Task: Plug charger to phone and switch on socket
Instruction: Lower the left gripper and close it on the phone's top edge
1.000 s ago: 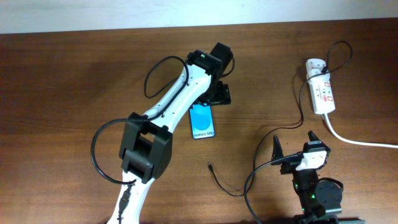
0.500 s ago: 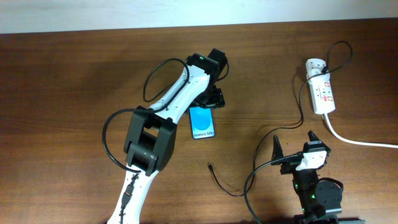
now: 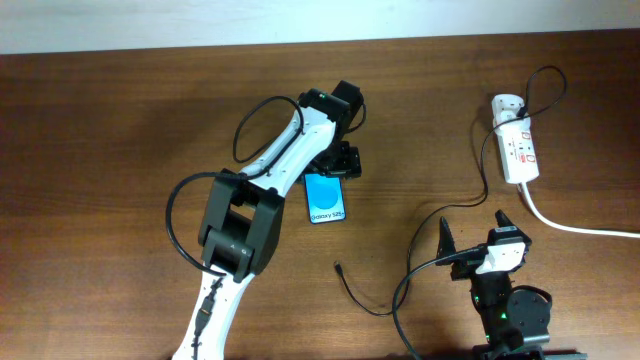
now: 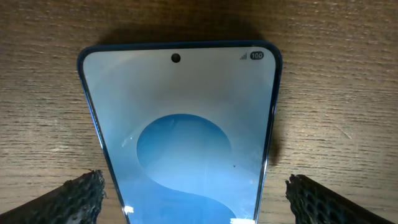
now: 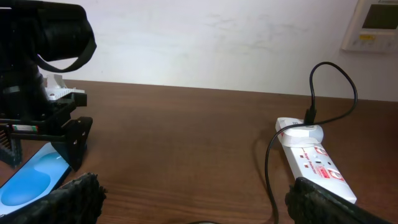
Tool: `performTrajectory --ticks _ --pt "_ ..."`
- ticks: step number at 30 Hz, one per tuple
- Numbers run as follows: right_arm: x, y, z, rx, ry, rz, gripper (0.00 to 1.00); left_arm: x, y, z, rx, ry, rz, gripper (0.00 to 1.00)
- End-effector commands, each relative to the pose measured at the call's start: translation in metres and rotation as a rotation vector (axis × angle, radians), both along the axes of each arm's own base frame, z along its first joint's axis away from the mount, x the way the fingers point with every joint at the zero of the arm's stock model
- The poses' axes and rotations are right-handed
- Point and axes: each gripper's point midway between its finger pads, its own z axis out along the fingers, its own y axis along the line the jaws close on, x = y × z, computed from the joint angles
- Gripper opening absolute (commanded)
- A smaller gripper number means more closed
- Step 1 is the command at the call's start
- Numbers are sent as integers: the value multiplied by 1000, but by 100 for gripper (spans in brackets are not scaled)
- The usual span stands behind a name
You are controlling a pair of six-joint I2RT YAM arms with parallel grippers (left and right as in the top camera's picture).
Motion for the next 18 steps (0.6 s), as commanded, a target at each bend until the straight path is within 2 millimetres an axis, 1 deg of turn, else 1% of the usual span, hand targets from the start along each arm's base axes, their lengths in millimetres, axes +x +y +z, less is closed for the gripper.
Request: performTrajectory --ticks 1,7,11,12,14,15,18 --pt "0 0 -2 3 4 -3 98 -1 7 -8 6 26 4 99" --pt "0 0 -2 3 4 -3 98 -3 8 -10 9 31 6 99" --pt "0 0 -2 3 4 -3 98 -10 11 -28 23 60 18 99" --pt "0 0 -2 3 4 -3 98 -9 8 -34 10 63 17 99" --pt "0 0 -2 3 4 -3 98 -13 9 -48 23 89 16 99" --pt "0 0 -2 3 4 -3 99 -15 10 -52 28 98 16 99" --pt "0 0 -2 3 4 -3 98 -16 11 -52 31 105 16 99"
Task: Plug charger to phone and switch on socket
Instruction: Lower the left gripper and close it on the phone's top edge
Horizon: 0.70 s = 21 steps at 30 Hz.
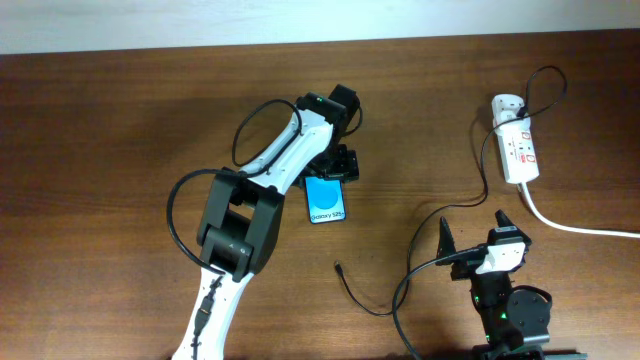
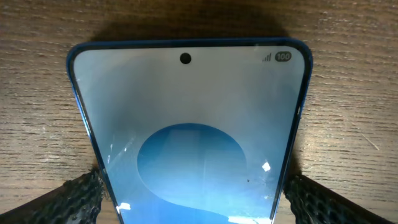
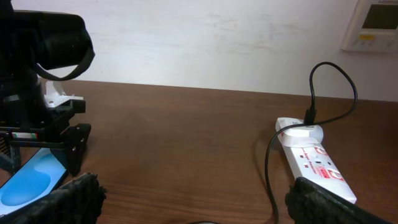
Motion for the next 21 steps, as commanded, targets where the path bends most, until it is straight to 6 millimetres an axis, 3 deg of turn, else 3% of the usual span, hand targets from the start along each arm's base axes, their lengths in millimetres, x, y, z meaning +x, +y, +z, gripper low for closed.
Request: performTrajectory --ticks 1,2,5,11,21 --pt "0 0 -2 3 4 -3 98 -18 4 -38 13 108 10 97" --pt "0 0 -2 3 4 -3 98 -24 -5 -38 -41 144 23 100" --pt "0 0 -2 3 4 -3 98 -18 4 -40 20 106 93 99" --pt "0 0 -2 3 4 -3 98 -25 -4 -39 25 111 69 99" --pt "0 0 -2 3 4 -3 98 -25 17 -38 129 99 63 99"
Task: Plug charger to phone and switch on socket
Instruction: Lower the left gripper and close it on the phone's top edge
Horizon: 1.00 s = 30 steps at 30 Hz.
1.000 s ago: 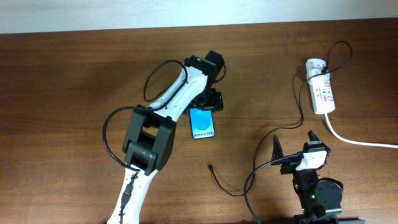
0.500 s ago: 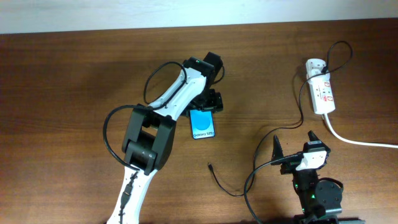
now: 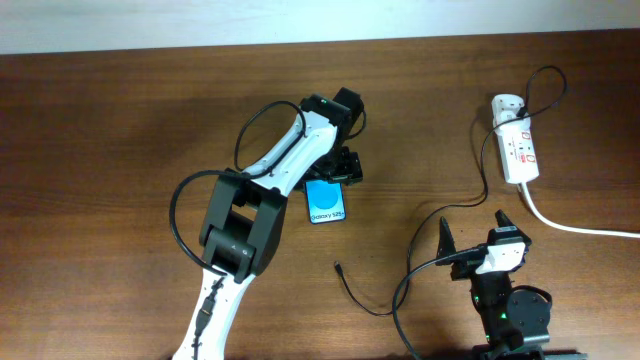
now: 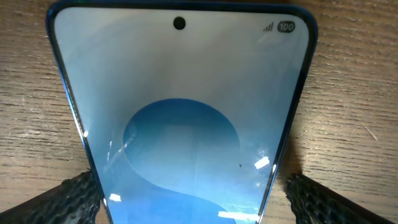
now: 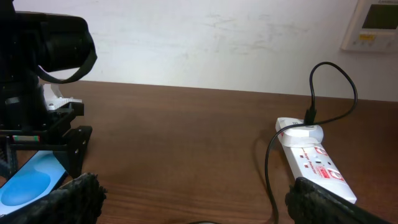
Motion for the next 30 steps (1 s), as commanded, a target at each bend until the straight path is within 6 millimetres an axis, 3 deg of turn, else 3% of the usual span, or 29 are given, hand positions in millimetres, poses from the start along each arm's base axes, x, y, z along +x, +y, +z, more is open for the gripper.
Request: performTrajectory --ticks 1,20,23,30 --pt "0 0 -2 3 4 -3 98 -14 26 -38 121 79 12 99" --pt "0 0 -2 3 4 -3 98 -15 30 -37 120 93 19 100" --pt "0 0 -2 3 4 -3 98 -15 30 -37 120 93 19 93" --pt "0 0 -2 3 4 -3 99 -13 31 -37 115 95 26 93"
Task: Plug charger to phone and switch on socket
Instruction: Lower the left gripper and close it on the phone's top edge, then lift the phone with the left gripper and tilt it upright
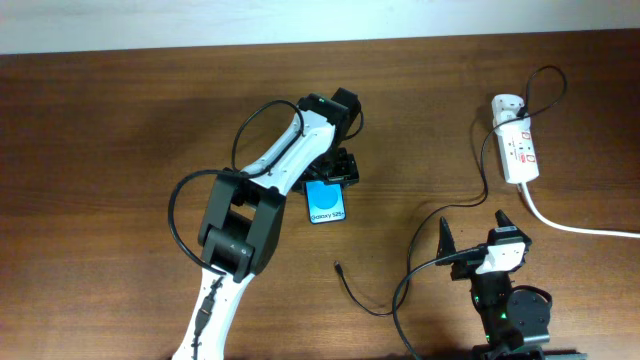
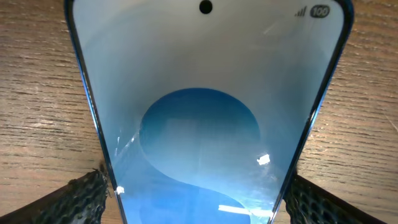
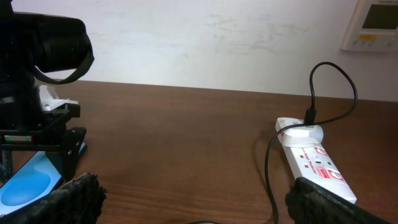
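Note:
A blue phone (image 1: 326, 205) lies face up, screen lit, at mid-table. It fills the left wrist view (image 2: 199, 112). My left gripper (image 1: 328, 184) stands open over its top end, and its fingers (image 2: 81, 199) flank the phone's two long edges closely. The white power strip (image 1: 516, 150) lies at the far right with a white charger (image 1: 505, 105) plugged in. Its black cable (image 1: 480, 190) trails to a loose plug end (image 1: 339, 266) on the wood. My right gripper (image 1: 472, 232) stays open near the front edge, with nothing between its fingers.
The strip's white mains lead (image 1: 570, 228) runs off the right edge. In the right wrist view the strip (image 3: 314, 163) lies ahead on the right, the left arm (image 3: 43, 56) stands at the left, and a wall panel (image 3: 376, 25) hangs on the white wall.
My left gripper has shifted over the phone: the screen looks larger and its top edge has left the wrist view. The fingers are spread as before. The phone, cable and right arm are unchanged.
At first my left gripper hung open above the phone's top end, the whole top edge in its view. In each later moment the phone filled more of the view between the spread fingers. Now they flank its edges. The right arm, cable and strip stayed put.

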Tool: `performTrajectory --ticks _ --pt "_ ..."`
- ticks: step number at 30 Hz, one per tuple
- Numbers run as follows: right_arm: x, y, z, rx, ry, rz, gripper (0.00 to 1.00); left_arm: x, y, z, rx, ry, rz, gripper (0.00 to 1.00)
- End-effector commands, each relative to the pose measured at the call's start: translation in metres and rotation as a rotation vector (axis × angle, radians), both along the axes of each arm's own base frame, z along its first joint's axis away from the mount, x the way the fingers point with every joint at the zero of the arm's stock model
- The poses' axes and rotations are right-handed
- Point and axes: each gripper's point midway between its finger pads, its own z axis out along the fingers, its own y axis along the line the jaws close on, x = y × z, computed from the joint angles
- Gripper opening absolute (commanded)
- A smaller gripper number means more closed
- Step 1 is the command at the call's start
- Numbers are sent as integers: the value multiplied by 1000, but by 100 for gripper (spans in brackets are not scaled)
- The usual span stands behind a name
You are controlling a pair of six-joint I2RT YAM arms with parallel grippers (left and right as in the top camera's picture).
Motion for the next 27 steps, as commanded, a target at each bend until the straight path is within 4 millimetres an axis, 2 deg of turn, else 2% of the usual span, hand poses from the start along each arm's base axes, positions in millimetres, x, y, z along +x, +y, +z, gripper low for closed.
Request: performTrajectory --ticks 1,7,17,19,22,27 --pt "0 0 -2 3 4 -3 98 -10 24 -38 105 68 14 93" --pt "0 0 -2 3 4 -3 98 -9 25 -38 95 75 11 93" --pt "0 0 -2 3 4 -3 98 -11 26 -40 92 80 4 87" --pt "0 0 -2 3 4 -3 98 -10 26 -40 91 79 4 78" --pt "0 0 -2 3 4 -3 99 -10 26 -40 91 79 6 78" --pt "0 0 -2 3 4 -3 98 0 26 -30 77 57 18 77"
